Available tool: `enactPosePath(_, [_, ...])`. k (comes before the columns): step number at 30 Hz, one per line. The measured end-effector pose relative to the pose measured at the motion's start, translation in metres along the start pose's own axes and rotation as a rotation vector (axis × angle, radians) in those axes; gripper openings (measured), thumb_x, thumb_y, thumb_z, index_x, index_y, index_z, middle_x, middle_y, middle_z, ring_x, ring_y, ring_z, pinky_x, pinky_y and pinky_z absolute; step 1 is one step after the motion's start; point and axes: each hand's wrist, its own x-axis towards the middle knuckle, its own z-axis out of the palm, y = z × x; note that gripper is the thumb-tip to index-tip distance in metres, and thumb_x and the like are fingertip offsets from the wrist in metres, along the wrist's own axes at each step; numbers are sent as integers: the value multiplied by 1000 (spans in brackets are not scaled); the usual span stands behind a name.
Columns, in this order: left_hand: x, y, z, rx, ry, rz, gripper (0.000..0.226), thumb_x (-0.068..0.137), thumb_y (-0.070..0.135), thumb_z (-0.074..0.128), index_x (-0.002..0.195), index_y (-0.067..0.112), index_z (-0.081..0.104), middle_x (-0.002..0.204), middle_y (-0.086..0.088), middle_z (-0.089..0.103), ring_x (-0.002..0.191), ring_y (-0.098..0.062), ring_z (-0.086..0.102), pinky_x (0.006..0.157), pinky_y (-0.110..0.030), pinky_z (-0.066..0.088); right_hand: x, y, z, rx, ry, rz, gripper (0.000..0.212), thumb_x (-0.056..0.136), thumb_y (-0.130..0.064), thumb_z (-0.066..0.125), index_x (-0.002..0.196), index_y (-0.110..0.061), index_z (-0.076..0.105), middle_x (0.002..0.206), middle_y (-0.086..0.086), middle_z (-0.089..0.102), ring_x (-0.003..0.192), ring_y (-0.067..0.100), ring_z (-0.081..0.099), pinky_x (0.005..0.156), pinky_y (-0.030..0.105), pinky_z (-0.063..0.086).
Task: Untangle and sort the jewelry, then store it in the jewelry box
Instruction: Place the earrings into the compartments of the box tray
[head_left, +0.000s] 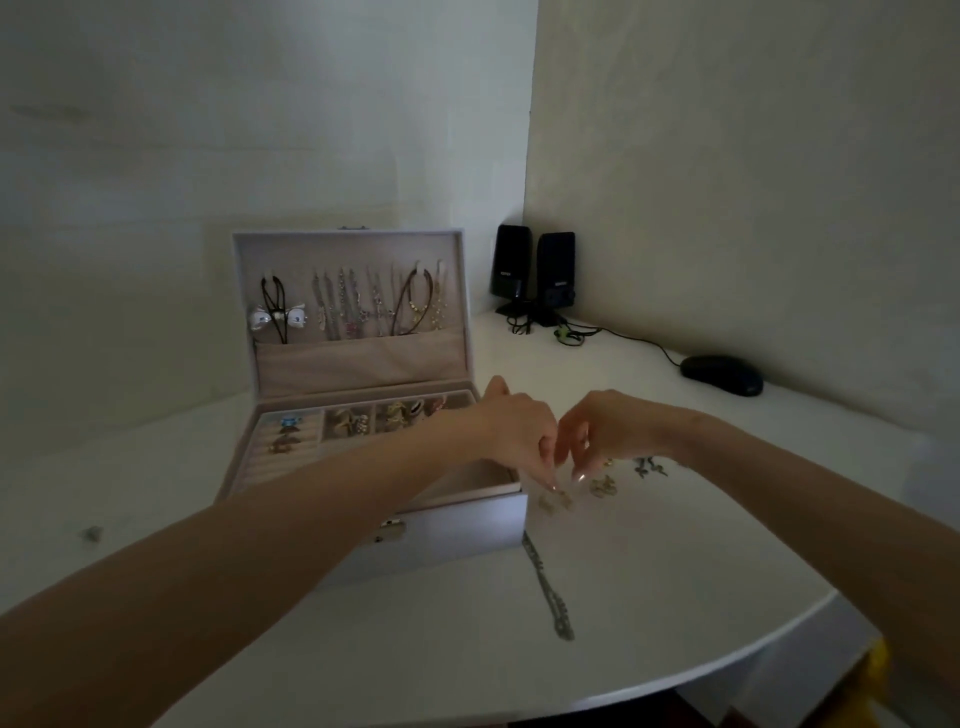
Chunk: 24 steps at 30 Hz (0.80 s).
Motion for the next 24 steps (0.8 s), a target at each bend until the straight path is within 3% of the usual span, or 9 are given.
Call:
enactPosePath(5, [15,15,7,-46,-33,-35,30,83,43,67,101,20,66,98,11,63,102,-11,53,90,-36,22,-12,18,-6,-1,23,38,21,74,-14,79,94,-17,72,89,-5,69,90,11,62,80,23,45])
enactPosePath(8, [29,25,10,-123,-47,-45,29,83,42,67,100,18,68,105,4,67,102,-15,56,85,-32,28,-17,23,-4,-11,-16,71,27,72,-16,80,97,-17,71,80,-12,64,79,3,58,67,9,41])
enactPosePath(10, [40,30,16,-184,-54,-67,24,83,41,68,84,16,67,90,1,67,90,-18,59,77,-29,34,-16,24,2,-39,5,83,29,71,-19,82,98,-16,70,77,-15,62,70,-2,54,55,2,36])
enactPosePath(13, [50,36,22,-241,-41,-91,30,82,37,69,65,18,53,70,2,57,73,-17,55,67,-26,39,-11,32,7,-6,74,120,22,69,-17,82,88,-16,71,85,-5,68,77,6,57,57,4,36])
enactPosePath(14, [51,37,22,-248,-36,-91,27,82,35,69,68,16,57,73,0,59,74,-17,56,67,-26,41,-12,34,8,8,88,125,17,69,-16,82,79,-20,69,80,-6,66,76,5,56,58,6,35])
enactPosePath(17, [52,37,24,-265,-16,-94,21,81,27,71,90,8,70,83,-1,63,83,-21,62,74,-29,45,-13,39,13,93,125,127,31,70,-10,80,57,-28,57,62,-11,57,61,-8,53,52,3,33])
enactPosePath(22, [51,35,27,-247,30,-98,16,86,14,64,99,6,70,97,-7,69,88,-21,61,78,-31,47,-16,43,18,219,158,98,15,73,-6,77,75,-18,68,65,-9,62,69,9,61,53,1,39])
enactPosePath(24, [49,33,25,-239,34,-99,14,87,14,63,98,7,69,97,-7,68,89,-22,62,77,-31,47,-15,41,17,214,143,89,19,73,-7,77,87,-16,69,72,-6,63,72,12,63,54,4,42])
